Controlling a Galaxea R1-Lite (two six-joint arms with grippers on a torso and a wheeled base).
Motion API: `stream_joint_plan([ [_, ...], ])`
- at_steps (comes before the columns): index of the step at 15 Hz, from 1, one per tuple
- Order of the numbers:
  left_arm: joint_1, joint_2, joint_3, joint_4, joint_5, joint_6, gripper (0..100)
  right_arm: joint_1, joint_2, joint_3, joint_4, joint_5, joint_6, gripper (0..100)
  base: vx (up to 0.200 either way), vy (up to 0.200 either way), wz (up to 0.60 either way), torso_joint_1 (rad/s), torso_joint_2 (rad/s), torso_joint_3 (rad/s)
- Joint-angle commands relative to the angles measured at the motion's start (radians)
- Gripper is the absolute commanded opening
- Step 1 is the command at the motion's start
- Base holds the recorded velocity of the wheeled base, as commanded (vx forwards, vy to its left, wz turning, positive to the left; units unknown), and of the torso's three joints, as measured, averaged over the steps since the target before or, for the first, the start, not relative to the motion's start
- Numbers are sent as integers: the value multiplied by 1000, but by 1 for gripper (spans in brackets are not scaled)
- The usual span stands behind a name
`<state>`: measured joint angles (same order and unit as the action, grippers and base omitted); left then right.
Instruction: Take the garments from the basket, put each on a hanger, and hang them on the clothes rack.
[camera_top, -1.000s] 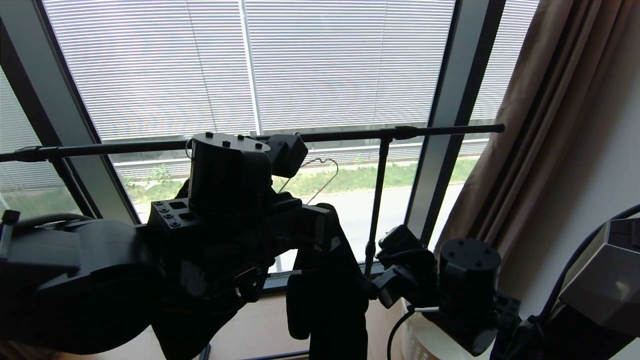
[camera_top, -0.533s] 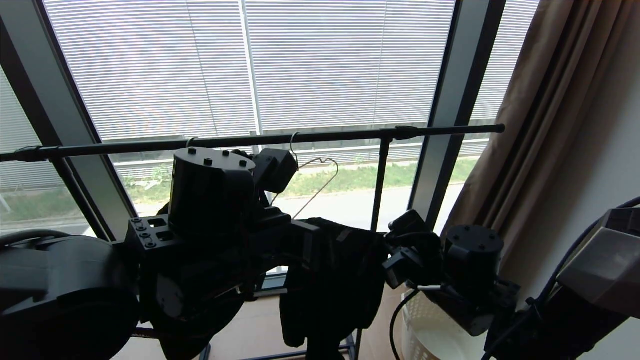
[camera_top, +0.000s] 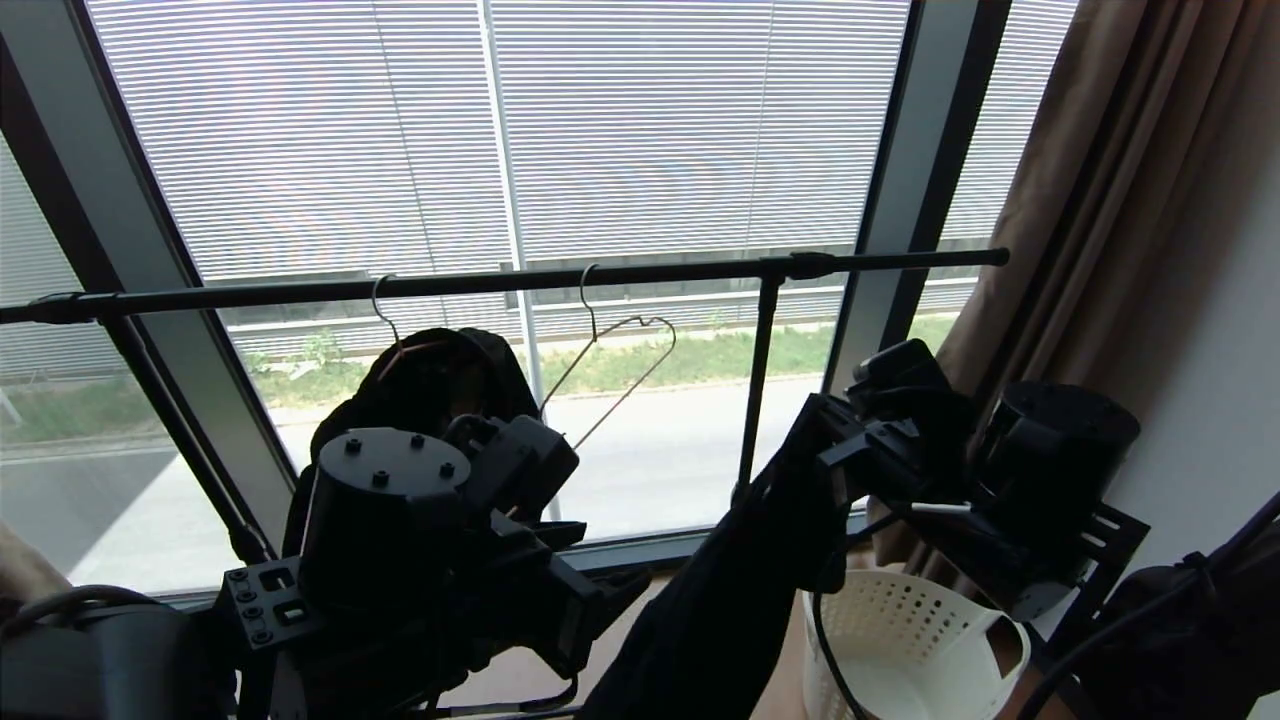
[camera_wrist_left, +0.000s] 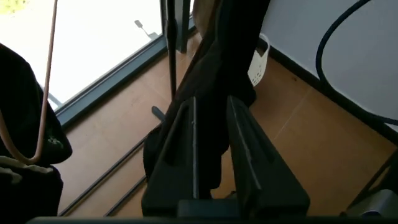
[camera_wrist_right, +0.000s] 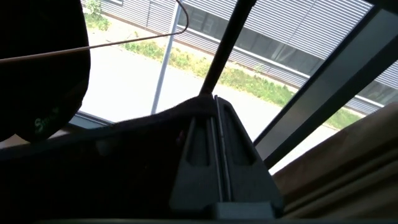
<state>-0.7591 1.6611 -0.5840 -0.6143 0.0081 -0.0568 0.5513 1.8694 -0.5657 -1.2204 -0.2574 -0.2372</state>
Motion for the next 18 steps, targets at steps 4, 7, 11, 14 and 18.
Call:
stream_joint_plan([
  [4,104,-58,62,-9,6,60,100,4,-30,3,-1,-5,-1,0,0,0,0,0,0,0],
  [7,181,-53,-20,-9,7,92,100,6,-30,6,-2,-6,-2,0,0,0,0,0,0,0],
  [11,259,54,-152,-5,7,167,100,6,-32,12,-2,-9,-2,0,0,0,0,0,0,0],
  [14,302,203,-278,-7,7,195,100,6,-30,12,-4,-9,-2,0,0,0,0,0,0,0],
  [18,345,378,-430,-9,12,216,100,6,-32,14,-5,-9,-2,0,0,0,0,0,0,0],
])
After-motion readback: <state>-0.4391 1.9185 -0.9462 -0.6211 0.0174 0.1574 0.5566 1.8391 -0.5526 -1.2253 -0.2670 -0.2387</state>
